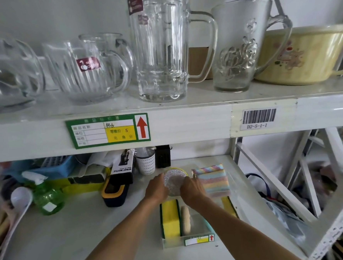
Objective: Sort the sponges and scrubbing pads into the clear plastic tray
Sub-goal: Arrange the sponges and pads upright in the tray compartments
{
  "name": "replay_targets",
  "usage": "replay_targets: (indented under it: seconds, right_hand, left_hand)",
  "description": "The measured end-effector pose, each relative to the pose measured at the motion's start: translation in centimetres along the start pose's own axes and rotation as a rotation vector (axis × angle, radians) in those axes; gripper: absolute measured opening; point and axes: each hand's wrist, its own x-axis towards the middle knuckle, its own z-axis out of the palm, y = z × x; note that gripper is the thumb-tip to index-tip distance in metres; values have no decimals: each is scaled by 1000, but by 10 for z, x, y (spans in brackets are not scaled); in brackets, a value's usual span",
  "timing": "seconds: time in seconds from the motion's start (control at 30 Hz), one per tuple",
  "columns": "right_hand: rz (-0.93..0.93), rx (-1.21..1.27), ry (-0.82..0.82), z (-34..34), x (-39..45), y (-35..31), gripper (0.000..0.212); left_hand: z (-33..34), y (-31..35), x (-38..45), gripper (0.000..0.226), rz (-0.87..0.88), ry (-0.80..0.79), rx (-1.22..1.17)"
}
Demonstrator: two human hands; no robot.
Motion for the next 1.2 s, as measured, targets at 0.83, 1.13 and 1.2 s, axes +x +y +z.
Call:
replay_targets:
  seconds: [0.83,1.13,1.2]
  right_hand:
    - [222,85,156,-54,11,108,28]
    - [267,79,137,-51,20,110,26]
    - [265,81,146,-50,20,110,26]
  left_hand:
    - [73,95,3,38,9,-160,-3]
    - [79,98,14,47,-63,-185,-71]
    - [80,99,15,50,-53,-176,-92]
